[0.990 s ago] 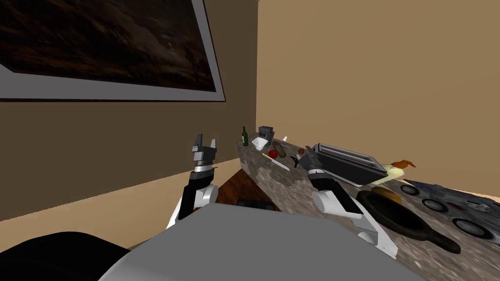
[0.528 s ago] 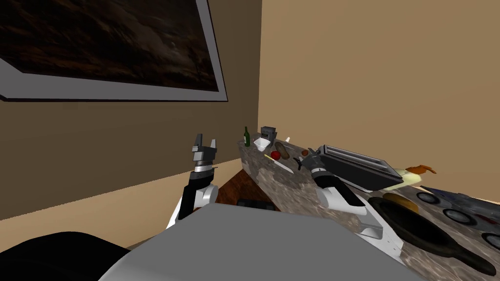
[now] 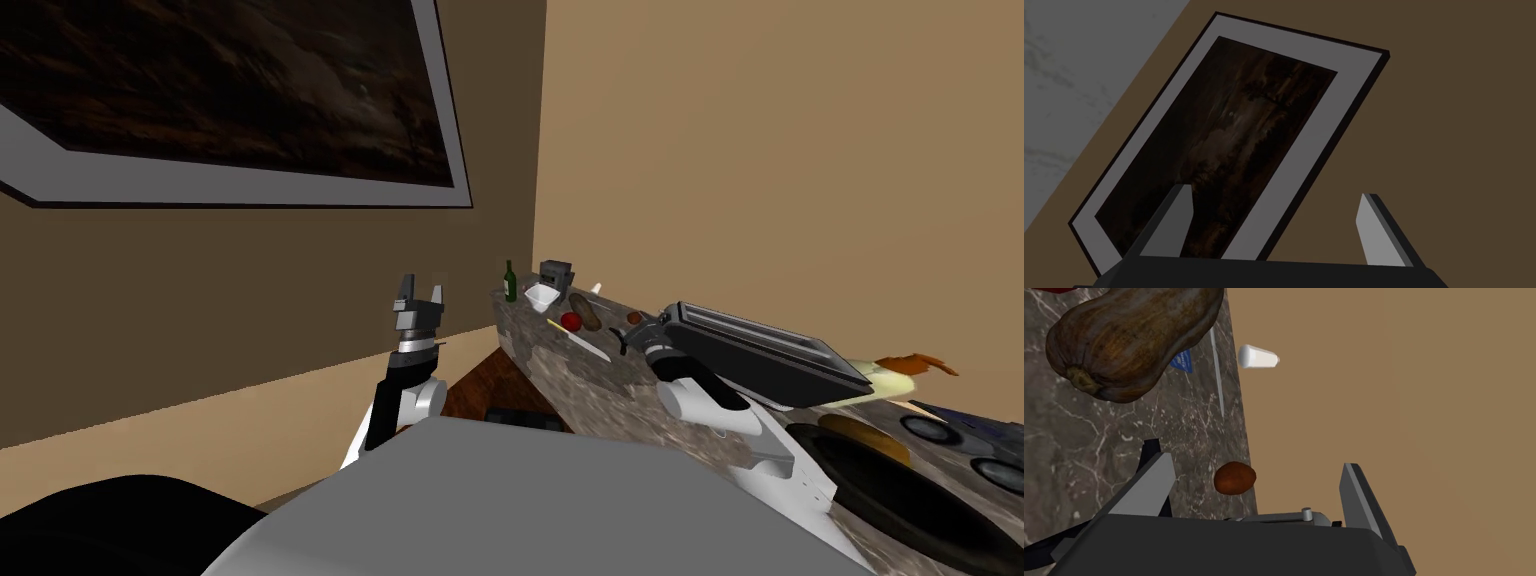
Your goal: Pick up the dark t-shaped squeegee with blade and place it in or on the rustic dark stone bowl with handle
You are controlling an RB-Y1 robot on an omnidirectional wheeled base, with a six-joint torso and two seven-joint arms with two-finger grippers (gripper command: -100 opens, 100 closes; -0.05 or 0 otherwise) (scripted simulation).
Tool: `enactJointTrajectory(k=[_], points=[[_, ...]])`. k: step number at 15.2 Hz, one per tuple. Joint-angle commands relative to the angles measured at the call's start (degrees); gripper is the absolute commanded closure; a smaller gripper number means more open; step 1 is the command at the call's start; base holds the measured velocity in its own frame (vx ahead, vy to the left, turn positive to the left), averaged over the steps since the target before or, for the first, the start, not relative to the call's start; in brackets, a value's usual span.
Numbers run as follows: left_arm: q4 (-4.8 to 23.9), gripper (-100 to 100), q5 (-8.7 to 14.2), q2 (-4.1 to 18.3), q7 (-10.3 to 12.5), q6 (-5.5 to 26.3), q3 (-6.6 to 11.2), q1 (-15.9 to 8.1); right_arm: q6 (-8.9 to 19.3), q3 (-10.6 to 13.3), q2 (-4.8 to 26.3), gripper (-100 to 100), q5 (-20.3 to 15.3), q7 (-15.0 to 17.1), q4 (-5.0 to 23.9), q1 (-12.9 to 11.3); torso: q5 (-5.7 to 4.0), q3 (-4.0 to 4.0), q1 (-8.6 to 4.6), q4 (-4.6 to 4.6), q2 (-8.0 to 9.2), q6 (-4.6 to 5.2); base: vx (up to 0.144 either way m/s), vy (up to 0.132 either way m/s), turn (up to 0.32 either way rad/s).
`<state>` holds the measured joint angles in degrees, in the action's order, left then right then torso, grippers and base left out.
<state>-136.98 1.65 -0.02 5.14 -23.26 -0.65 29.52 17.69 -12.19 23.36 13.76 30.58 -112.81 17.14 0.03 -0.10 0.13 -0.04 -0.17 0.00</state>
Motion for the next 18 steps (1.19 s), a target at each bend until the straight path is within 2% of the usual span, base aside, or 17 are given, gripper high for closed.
enactJointTrajectory(k=[1,2,4,5,6,7,8,9,11,12,14,15,16,18], points=[[0.0,0,0.0,0.0,0.0,0.0,0.0,0.0,1.7,-0.3,0.1,-100,0.1,0.8,-0.2,0.3,0.0,0.0,0.0,0.0,0.0,0.0,0.019,0.015,-0.008],[0.0,0,0.0,0.0,0.0,0.0,0.0,0.0,3.7,-1.7,1.3,-100,0.9,3.4,1.6,-0.7,0.0,0.03,-0.03,0.01,0.05,0.01,0.022,0.027,0.057],[0.0,0,0.0,0.0,0.0,0.0,0.0,0.0,5.6,-1.7,1.3,-100,0.9,3.9,1.6,-0.7,0.0,0.02,-0.02,0.01,0.04,-0.01,0.028,0.024,0.051],[0.0,0,0.0,0.0,0.0,0.0,0.0,0.0,7.2,-3.2,2.4,-100,1.8,6.1,3.4,-1.7,-0.01,0.03,-0.04,0.01,0.05,0.0,0.04,0.024,0.051],[0.0,0,0.0,0.0,0.0,0.0,0.0,0.0,8.3,-3.2,2.4,-100,1.8,7.1,3.4,-1.7,-0.01,0.01,-0.04,0.01,0.01,-0.02,0.043,0.029,0.067],[0.0,0,0.0,0.0,0.0,0.0,0.0,0.0,9.5,-3.2,2.4,-100,1.8,7.1,3.4,-1.7,0.0,0.0,-0.03,0.0,-0.01,-0.01,0.029,0.023,0.024],[0.0,0,0.0,0.0,0.0,0.0,0.0,0.0,9.5,-3.2,2.4,-100,1.8,7.1,3.4,-1.7,-0.01,0.01,-0.03,0.0,0.02,0.0,0.015,0.015,-0.004],[0.0,0,0.0,0.0,0.0,0.0,0.0,0.0,11.6,-4.7,3.5,-100,2.6,9.7,5.2,-2.7,-0.01,0.04,-0.04,0.01,0.07,0.01,0.023,0.022,0.059],[0.0,0,0.0,0.0,0.0,0.0,0.0,0.0,13.4,-4.7,3.5,-100,2.6,10.4,5.2,-2.7,-0.01,0.02,-0.03,0.01,0.04,-0.01,0.033,0.025,0.044],[0.0,0,0.0,0.0,0.0,0.0,0.0,0.0,14.7,-6.2,4.5,-100,3.4,12.5,7.0,-3.7,0.0,0.02,-0.03,0.01,0.04,0.0,0.04,0.039,0.075],[0.0,0,0.0,0.0,0.0,0.0,0.0,0.0,17.2,-6.2,4.5,-100,3.4,13.6,7.0,-3.7,0.01,0.0,0.02,0.0,0.0,-0.01,0.037,0.031,0.044],[0.0,0,0.0,0.0,0.0,0.0,0.0,0.0,17.3,-6.2,4.5,-100,3.4,13.6,7.0,-3.7,0.0,0.01,0.0,0.0,0.02,0.0,0.015,0.01,-0.009],[0.0,0,0.0,0.0,0.0,0.0,0.0,0.0,19.3,-7.7,5.6,-100,4.3,16.1,8.8,-4.6,-0.01,0.03,-0.04,0.01,0.06,0.01,0.023,0.021,0.06],[0.0,0,0.0,0.0,0.0,0.0,0.0,0.0,21.2,-7.7,5.6,-100,4.3,16.8,8.8,-4.6,0.0,0.03,-0.03,0.02,0.04,-0.01,0.027,0.021,0.048]])
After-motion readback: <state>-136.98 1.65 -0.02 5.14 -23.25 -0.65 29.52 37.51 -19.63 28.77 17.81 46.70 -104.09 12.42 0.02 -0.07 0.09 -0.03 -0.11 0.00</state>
